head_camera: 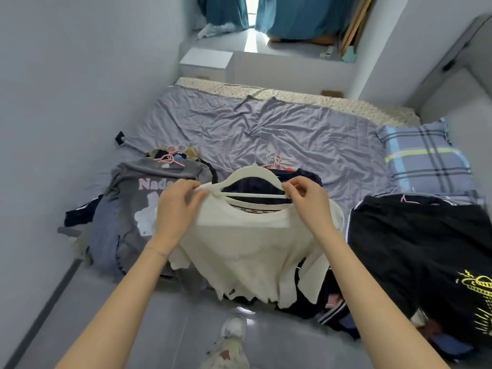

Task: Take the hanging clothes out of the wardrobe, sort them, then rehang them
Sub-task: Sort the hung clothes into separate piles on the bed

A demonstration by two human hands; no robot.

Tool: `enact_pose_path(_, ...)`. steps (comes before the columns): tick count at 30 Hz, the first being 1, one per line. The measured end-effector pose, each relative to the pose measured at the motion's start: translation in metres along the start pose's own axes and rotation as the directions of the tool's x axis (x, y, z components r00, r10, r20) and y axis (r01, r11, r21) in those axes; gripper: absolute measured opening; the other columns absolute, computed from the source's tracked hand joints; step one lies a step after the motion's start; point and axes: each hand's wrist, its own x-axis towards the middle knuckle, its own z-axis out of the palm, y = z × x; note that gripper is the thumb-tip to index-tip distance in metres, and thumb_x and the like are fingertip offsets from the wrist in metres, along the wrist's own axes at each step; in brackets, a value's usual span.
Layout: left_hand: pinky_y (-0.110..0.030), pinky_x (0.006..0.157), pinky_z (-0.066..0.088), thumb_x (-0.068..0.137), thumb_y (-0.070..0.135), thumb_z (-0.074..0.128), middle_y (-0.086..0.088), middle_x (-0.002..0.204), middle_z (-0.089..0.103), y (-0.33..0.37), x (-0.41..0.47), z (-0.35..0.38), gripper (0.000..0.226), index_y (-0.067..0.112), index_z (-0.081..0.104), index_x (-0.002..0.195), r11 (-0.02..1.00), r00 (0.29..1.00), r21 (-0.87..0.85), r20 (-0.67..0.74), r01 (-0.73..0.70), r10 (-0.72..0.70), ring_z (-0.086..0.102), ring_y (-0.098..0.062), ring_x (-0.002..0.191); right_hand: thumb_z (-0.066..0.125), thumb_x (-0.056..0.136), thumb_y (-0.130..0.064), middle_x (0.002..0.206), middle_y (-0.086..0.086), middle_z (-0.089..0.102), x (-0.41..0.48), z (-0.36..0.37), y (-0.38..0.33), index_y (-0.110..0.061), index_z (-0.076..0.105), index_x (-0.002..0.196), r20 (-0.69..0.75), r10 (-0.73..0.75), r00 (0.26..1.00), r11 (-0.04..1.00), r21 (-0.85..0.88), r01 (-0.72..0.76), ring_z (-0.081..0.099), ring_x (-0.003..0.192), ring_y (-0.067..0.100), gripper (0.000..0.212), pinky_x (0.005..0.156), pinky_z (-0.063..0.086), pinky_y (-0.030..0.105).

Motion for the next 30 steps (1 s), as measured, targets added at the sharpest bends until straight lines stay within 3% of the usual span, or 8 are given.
enact_pose_path(10, -0.034, 0.080, 0.044, 0.091, 0.031, 0.067, -0.001, 0.091, 0.068, -0.039, -0.041, -0.110, 0.022, 0.010, 0.072, 0.098, 0.996, 0.988, 0.060, -0.143, 0.060, -0.051, 0.059, -0.018, 0.085, 0.062, 0.090, -0.035, 0.068, -0.004, 0.065, -0.036, 0.055, -0.092, -0.023, 0.066, 0.074, 0.151, -0.100, 0.983, 0.994, -0.018, 0.104, 0.059, 0.068, 0.016, 0.021, 0.067, 0.045, 0.035)
enact_pose_path(14, -0.042, 0.082, 0.047, 0.090, 0.029, 0.070, -0.003, 0.093, 0.069, -0.081, -0.046, -0.153, 0.019, 0.011, 0.071, 0.095, 0.993, 0.977, 0.070, -0.198, 0.092, -0.076, 0.061, -0.022, 0.087, 0.062, 0.088, -0.039, 0.065, -0.006, 0.063, -0.044, 0.098, -0.130, -0.030, 0.061, 0.066, 0.205, -0.114, 0.972, 0.990, -0.063, 0.130, 0.057, 0.064, 0.012, 0.024, 0.059, 0.038, 0.030)
enact_pose_path(17, -0.044, 0.084, 0.047, 0.090, 0.030, 0.069, -0.001, 0.093, 0.069, -0.122, -0.046, -0.184, 0.018, 0.013, 0.072, 0.095, 0.991, 0.965, 0.055, -0.238, 0.124, -0.108, 0.061, -0.022, 0.087, 0.061, 0.088, -0.042, 0.069, -0.007, 0.067, -0.046, 0.140, -0.161, -0.030, 0.063, 0.069, 0.236, -0.122, 0.964, 0.986, -0.085, 0.146, 0.060, 0.070, 0.011, 0.023, 0.061, 0.041, 0.030)
enact_pose_path(25, -0.045, 0.085, 0.046, 0.091, 0.025, 0.068, -0.005, 0.091, 0.071, -0.228, 0.008, -0.263, 0.015, 0.011, 0.071, 0.092, 0.990, 0.969, 0.085, -0.230, 0.115, -0.093, 0.062, -0.028, 0.087, 0.061, 0.090, -0.040, 0.067, -0.008, 0.066, -0.029, 0.254, -0.246, -0.024, 0.067, 0.071, 0.199, -0.107, 0.974, 0.985, -0.113, 0.132, 0.055, 0.064, 0.006, 0.026, 0.060, 0.037, 0.029)
enact_pose_path(30, -0.047, 0.085, 0.047, 0.091, 0.025, 0.068, -0.006, 0.090, 0.071, -0.270, 0.061, -0.293, 0.016, 0.008, 0.071, 0.092, 0.997, 0.979, 0.057, -0.201, 0.049, -0.037, 0.063, -0.028, 0.086, 0.060, 0.089, -0.040, 0.071, -0.007, 0.067, -0.007, 0.293, -0.286, -0.026, 0.066, 0.071, 0.127, -0.120, 0.985, 0.982, -0.130, 0.136, 0.061, 0.071, 0.011, 0.024, 0.066, 0.043, 0.032)
